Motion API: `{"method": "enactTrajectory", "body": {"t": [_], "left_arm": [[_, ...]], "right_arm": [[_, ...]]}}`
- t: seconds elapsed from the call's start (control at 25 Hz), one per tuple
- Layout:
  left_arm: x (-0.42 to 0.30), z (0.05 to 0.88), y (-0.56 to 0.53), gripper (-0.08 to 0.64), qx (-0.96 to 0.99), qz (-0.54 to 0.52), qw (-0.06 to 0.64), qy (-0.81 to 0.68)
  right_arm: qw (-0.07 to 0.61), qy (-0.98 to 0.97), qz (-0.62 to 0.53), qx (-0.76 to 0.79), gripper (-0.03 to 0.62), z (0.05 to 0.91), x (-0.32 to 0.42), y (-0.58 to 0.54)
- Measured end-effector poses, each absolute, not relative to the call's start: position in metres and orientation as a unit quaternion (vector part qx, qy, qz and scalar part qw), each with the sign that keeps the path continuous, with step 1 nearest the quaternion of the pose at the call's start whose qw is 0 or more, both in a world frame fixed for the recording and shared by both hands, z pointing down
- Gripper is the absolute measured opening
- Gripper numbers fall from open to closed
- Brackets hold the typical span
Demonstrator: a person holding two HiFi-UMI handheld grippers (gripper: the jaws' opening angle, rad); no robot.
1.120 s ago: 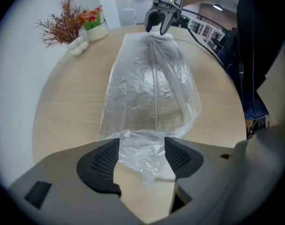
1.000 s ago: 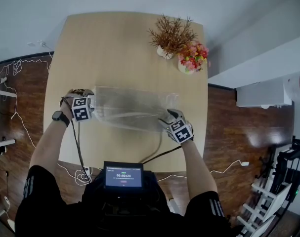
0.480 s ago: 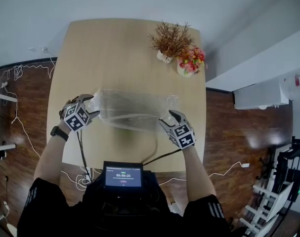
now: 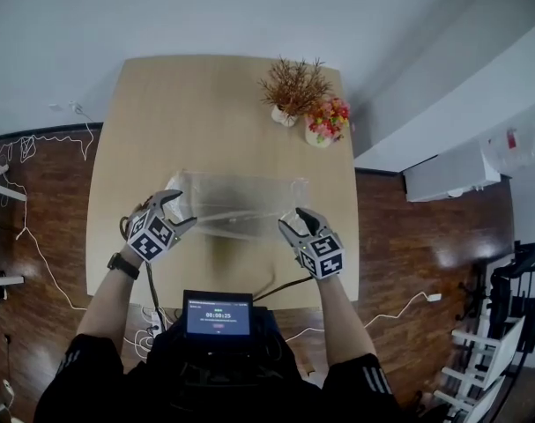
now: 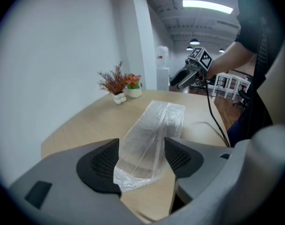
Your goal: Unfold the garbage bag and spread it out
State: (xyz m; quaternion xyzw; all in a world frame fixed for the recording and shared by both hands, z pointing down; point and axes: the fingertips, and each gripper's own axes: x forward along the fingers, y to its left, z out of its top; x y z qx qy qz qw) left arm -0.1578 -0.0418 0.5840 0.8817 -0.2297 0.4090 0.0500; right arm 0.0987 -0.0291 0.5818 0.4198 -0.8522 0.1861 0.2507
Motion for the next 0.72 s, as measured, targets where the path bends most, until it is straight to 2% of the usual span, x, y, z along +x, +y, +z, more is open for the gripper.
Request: {"method": "enactTrajectory", "body": {"t": [0.2, 0.72], "left_arm": [[-0.145, 0.566, -0.026, 0.313, 0.895, 0.377, 0.044, -0.234], [-0.136, 0.535, 0.02, 0.337, 0.915, 0.312, 0.054, -0.249]], "right_arm": [[0.211, -0.852, 0.183, 0.443, 0.255, 0.554, 0.094, -0.015], [0.148, -0.858, 0.168, 0.463, 0.247, 0.494, 0.073, 0.028]]}}
